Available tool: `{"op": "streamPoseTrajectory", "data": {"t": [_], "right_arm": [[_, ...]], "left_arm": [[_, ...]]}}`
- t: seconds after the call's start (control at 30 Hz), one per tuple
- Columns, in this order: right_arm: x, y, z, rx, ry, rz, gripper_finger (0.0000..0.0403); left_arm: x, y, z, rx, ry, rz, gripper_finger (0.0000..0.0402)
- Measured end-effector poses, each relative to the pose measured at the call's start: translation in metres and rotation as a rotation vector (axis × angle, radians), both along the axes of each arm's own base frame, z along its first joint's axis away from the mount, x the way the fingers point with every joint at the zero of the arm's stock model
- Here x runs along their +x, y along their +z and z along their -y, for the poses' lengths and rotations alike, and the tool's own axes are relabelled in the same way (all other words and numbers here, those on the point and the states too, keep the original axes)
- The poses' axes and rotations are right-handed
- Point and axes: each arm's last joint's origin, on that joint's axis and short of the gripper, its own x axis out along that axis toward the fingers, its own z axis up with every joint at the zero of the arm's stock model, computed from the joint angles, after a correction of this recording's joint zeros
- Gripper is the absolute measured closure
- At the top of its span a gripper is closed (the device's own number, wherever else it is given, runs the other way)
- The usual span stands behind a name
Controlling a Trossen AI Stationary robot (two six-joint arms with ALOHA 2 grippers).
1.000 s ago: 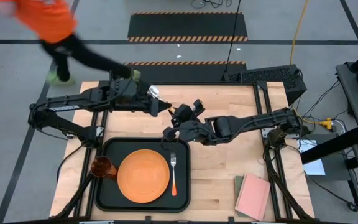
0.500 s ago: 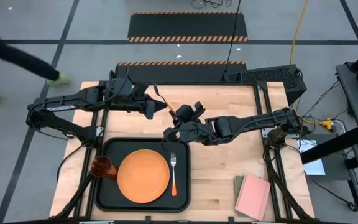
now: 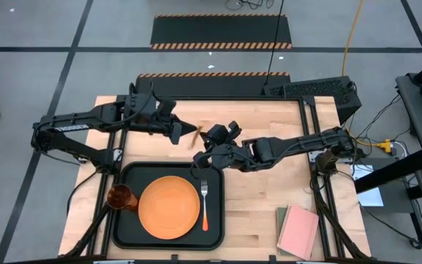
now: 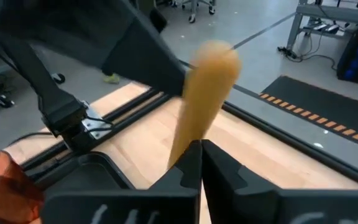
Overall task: Pick and place plate/cup/fork/spoon on tray
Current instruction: Put the orange fork on the black tray to the right of the orange fork
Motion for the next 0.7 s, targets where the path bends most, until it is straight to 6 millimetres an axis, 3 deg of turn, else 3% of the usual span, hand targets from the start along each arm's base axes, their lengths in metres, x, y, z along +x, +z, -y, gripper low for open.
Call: {"op": "streamPoseTrajectory", "data": {"t": [0.17,0.33,0.53,0.7], "right_arm": [[-0.001,-0.004,-0.002,0.026,0.004,-0.013,0.0402],[-0.003,-0.024,-0.01,0.094,0.016,-0.033,0.0402],[-0.004,-0.046,-0.023,0.165,0.012,-0.009,0.0402],[-0.003,-0.049,-0.028,0.271,0.087,-0.016,0.0402]], "left_arm": [[-0.003,-0.007,0.002,-0.01,-0.007,-0.076,0.0342],[-0.005,-0.011,0.003,-0.011,-0.015,-0.131,0.0321],[-0.007,-0.014,0.005,0.01,-0.032,-0.166,0.0319],[-0.012,-0.021,0.006,0.071,-0.103,-0.255,0.032]]}}
